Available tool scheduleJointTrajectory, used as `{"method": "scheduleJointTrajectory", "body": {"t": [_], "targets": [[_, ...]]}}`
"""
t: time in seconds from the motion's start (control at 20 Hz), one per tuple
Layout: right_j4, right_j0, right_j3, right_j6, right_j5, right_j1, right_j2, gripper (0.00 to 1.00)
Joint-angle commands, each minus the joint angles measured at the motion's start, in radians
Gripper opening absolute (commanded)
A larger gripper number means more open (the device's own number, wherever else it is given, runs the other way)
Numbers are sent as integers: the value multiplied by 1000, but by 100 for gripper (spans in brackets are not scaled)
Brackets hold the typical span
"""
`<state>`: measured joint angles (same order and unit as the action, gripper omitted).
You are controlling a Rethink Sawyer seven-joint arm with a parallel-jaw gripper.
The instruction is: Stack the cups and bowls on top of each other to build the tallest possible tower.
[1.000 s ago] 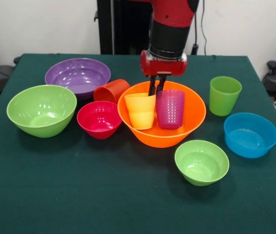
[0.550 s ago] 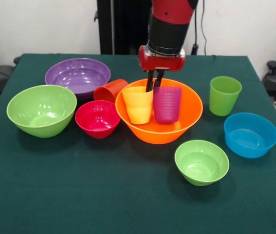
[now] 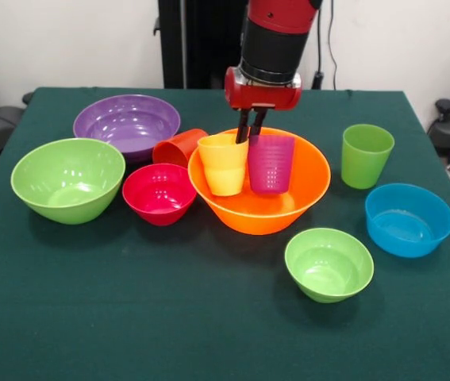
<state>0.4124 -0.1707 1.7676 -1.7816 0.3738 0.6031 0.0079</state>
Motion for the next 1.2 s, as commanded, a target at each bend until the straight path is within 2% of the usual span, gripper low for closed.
{"method": "scheduleJointTrajectory", "body": {"t": [0.05, 0.3, 0.45, 0.7, 0.95, 1.2], "targets": [[-4, 0, 64, -32, 78, -13, 80, 0], [-1, 6, 37, -50, 48, -58, 75, 0], [-1, 8, 24, -46, 66, -86, 72, 0], [6, 3, 50, -32, 78, -85, 75, 0], [8, 29, 4, -44, 98, -144, 55, 0], [0, 25, 10, -27, 133, -143, 64, 0]]}}
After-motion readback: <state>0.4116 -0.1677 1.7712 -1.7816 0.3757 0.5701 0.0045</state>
